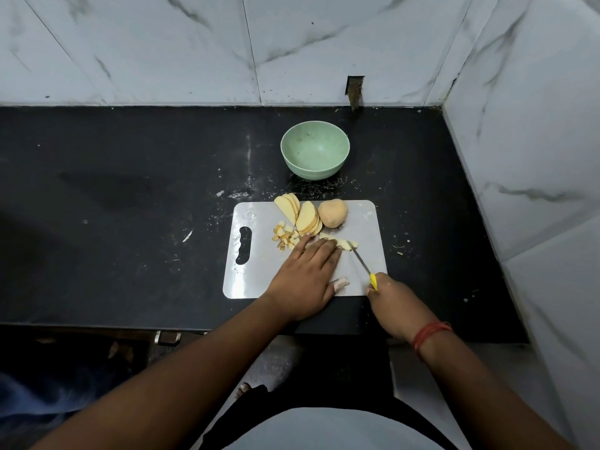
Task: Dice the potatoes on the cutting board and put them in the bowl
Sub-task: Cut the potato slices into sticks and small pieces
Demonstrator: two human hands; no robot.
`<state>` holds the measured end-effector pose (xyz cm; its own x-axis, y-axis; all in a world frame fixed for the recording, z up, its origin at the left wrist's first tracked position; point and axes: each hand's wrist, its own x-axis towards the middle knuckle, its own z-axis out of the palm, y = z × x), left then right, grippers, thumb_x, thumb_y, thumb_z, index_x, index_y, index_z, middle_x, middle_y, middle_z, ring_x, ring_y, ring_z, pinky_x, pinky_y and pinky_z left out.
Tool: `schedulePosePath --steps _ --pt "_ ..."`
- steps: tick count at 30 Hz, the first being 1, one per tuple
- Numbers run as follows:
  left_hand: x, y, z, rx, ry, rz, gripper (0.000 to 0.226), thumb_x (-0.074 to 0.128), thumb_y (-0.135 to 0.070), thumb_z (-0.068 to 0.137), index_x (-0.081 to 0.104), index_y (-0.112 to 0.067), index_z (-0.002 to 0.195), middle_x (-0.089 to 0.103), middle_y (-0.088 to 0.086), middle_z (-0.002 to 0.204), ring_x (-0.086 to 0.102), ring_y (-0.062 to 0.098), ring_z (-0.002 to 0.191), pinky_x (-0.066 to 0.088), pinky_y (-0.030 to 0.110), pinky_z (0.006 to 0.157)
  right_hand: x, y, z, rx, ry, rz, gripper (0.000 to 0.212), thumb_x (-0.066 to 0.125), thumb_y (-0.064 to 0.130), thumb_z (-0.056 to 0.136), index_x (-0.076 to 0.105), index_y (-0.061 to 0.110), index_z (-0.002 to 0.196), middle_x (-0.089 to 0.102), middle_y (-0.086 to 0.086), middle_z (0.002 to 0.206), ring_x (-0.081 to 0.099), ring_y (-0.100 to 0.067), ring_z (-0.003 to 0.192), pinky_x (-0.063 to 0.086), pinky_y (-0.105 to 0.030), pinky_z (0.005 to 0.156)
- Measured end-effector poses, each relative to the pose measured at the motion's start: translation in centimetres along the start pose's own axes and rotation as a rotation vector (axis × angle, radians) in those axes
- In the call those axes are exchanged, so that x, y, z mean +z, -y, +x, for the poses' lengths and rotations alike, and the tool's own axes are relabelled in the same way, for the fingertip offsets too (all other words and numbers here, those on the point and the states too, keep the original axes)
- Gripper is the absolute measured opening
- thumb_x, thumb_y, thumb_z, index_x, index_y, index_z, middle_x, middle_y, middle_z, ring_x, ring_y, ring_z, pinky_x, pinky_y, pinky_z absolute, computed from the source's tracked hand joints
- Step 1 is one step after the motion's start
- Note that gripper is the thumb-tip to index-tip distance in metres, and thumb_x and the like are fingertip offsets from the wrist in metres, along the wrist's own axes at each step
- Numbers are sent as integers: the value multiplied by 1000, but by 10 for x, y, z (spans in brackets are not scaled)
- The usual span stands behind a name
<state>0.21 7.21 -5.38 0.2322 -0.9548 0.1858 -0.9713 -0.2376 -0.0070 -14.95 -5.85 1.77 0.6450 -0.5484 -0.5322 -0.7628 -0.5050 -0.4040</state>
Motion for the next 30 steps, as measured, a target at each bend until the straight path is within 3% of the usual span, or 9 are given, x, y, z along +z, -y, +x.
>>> schedulePosePath --steps 12,19,30 --pt "-2 -3 13 -6 -29 -17 61 39 -52 104 57 -6 141 55 8 127 50 29 122 19 55 125 -10 7 12 32 -14 6 13 39 25 102 45 13 101 54 -10 91 54 -23 75 37 -28 65" --pt "6 -2 -5 -65 -18 -22 66 35 -54 105 50 -6 148 51 14 144 40 33 140 18 55 125 -1 5 -2 -21 -46 51 13 42 24 102 45 12 98 54 -9 89 53 -24 75 37 -29 65" --pt "9 -6 -4 -78 -74 -62 63 37 -51 106 54 -4 144 54 10 127 53 31 115 20 53 125 14 3 -8 -11 -53 9 15 42 24 102 46 10 106 60 -15 96 53 -28 78 42 -31 68"
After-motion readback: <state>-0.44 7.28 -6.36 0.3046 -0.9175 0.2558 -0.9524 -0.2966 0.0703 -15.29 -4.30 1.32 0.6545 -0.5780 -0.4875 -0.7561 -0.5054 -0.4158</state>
